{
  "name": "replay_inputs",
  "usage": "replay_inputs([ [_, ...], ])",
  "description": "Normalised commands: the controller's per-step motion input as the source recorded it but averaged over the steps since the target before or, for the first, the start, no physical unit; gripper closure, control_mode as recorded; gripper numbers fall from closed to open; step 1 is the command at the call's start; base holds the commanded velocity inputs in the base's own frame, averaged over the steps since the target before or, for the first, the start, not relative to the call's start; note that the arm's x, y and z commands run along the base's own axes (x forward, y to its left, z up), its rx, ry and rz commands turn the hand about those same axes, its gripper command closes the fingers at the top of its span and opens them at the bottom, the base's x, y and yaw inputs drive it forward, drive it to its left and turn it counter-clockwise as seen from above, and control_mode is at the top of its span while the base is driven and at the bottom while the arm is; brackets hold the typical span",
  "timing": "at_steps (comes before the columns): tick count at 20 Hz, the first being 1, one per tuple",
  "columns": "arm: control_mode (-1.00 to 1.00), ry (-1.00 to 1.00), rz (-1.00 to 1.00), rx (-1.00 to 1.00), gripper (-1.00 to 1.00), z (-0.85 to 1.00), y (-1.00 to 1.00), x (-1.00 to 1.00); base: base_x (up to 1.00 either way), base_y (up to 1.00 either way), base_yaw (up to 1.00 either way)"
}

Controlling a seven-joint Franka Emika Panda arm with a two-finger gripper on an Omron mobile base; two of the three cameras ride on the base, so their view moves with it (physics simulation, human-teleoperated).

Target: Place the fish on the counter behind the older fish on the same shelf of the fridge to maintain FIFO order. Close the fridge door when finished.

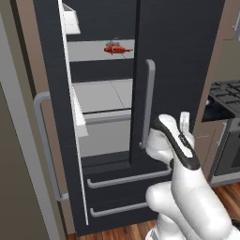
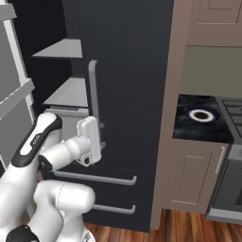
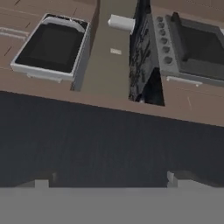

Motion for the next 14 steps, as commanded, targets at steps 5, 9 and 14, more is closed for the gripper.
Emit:
replay_inputs([
  [5,-1.00,-0.05,-0.16,-0.45,-1.00,1.00,0.00,-0.54,0.00,0.00,0.00],
  [9,-1.00,-0.13,-0.18,-0.55,-1.00,0.91,0.00,-0.54,0.00,0.00,0.00],
  [14,-1.00,-0.04,-0.19,-0.55,-1.00,0.87,0.00,-0.51,0.00,0.00,0.00],
])
